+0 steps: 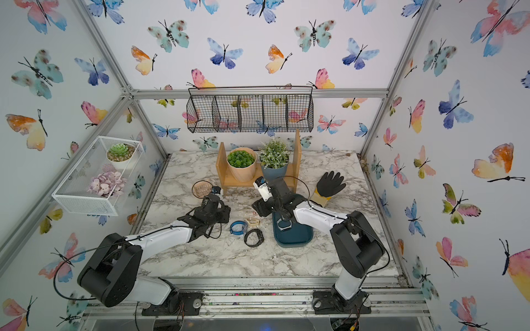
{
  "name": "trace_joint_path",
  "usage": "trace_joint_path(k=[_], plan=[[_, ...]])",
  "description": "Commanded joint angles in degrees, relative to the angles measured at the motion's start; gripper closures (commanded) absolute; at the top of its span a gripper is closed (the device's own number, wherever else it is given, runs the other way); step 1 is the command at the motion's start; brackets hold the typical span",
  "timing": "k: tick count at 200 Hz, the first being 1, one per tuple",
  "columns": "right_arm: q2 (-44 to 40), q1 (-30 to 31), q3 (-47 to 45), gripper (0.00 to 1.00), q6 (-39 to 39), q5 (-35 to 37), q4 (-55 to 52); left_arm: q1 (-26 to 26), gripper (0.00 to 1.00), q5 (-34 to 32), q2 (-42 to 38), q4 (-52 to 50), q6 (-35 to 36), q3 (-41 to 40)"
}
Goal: Put the watch into the storage box
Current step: Pick up the watch at the center of the board.
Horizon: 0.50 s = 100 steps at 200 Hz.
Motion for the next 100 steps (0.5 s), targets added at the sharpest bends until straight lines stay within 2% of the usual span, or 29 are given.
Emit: trace_joint_path(k=[1, 40, 100], plan=[[4.3, 1.2, 3.5, 0.44, 1.4, 1.2, -3.8, 1.0, 0.59, 1.1, -2.5, 1.4, -0.5, -1.6], [11.3, 2.0, 9.7, 0.5, 3.5, 7.2, -7.6, 2.2, 0.59, 2.1, -4.6, 2.0, -0.8, -3.7], [16.6, 2.7, 14.5, 0.52, 3.7, 9.0, -10.5, 2.2, 0.59, 2.8, -4.8, 2.8, -1.2, -5.6]])
